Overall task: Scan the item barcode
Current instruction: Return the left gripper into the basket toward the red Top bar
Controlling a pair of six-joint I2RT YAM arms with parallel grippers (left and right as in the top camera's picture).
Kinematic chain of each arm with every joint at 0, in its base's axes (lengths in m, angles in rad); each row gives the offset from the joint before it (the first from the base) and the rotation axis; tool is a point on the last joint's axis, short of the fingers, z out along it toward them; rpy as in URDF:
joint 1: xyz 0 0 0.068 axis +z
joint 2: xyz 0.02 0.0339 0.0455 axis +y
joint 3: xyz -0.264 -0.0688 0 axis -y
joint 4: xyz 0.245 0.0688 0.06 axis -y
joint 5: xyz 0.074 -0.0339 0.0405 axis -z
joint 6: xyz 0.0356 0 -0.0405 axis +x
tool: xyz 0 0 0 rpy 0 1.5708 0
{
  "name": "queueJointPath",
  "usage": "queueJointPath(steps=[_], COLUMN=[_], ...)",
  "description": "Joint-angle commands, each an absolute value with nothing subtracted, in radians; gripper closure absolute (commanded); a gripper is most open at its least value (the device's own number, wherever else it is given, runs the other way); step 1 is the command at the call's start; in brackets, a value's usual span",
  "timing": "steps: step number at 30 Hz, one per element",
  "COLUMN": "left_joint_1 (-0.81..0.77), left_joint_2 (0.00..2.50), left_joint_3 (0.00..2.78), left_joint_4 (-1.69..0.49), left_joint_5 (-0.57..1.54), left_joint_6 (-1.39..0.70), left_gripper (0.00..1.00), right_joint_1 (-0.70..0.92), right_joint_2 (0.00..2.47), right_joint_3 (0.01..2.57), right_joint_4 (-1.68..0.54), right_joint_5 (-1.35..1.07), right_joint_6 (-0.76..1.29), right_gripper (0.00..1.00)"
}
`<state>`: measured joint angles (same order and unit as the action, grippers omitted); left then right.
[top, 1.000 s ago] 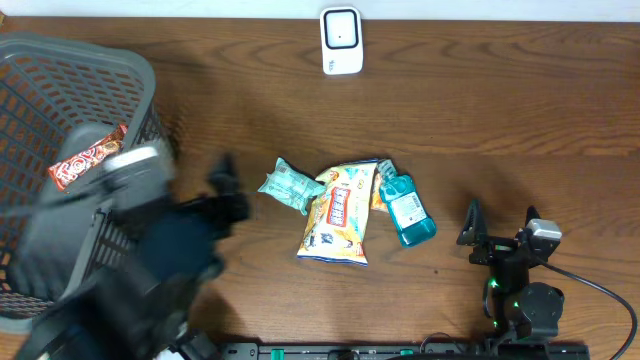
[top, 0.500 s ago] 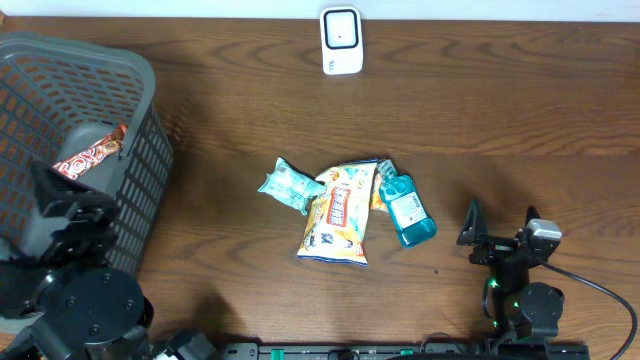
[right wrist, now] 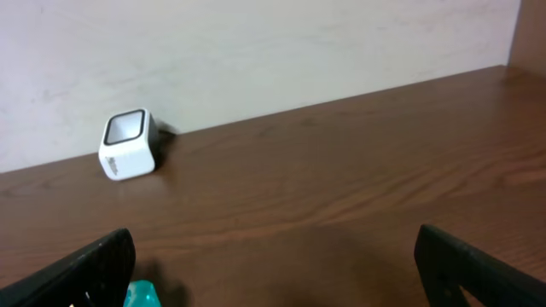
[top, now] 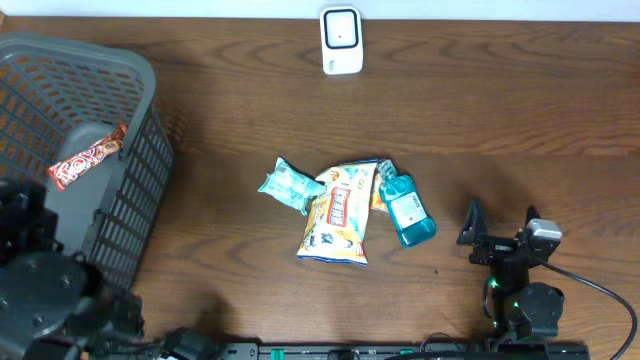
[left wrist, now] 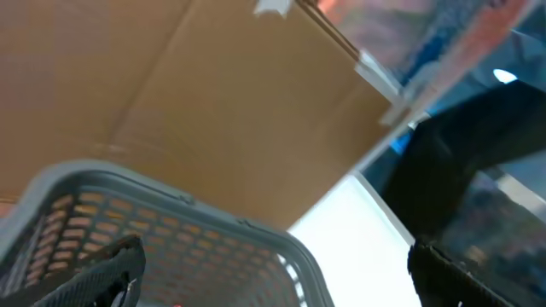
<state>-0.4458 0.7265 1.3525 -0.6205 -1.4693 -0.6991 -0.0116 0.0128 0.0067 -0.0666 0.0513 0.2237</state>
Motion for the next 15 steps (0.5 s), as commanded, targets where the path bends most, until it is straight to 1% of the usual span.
queueJointPath(steps=[1,5,8,13,15], left_joint_1=[-0.299,-0.126,0.011,0.207,0.268], left_joint_2=[0.806,0.889,0.967,1.089,1.138], left_joint_3=[1.362,1.362,1.362,1.362,1.362], left_joint_4=[-0.512,-0.501,-0.542,-0.604,-0.642], left_joint_5=[-1.316,-1.073,-0.910,-0.685,-0.624], left_joint_6=[-0.421,-0.393,-0.432,-0.581,-0.717], left_gripper=[0.02,0.02,0.02,0.02,0.02], right_joint_1=[-0.006,-0.006,-0.006,-0.006,-0.006], right_joint_2=[0.014,0.014,0.013,0.013,0.014], right_joint_3=[0.006,0.006,0.006,0.006,0.006], right_joint_4=[-0.070,-0.071,-0.071,-0.071,-0.071], right_joint_5=[0.050,0.050,0.050,0.050,0.050], right_joint_6=[0.231,0.231,0.231,0.231,0.231], right_gripper=[0.01,0.01,0.01,0.01,0.01])
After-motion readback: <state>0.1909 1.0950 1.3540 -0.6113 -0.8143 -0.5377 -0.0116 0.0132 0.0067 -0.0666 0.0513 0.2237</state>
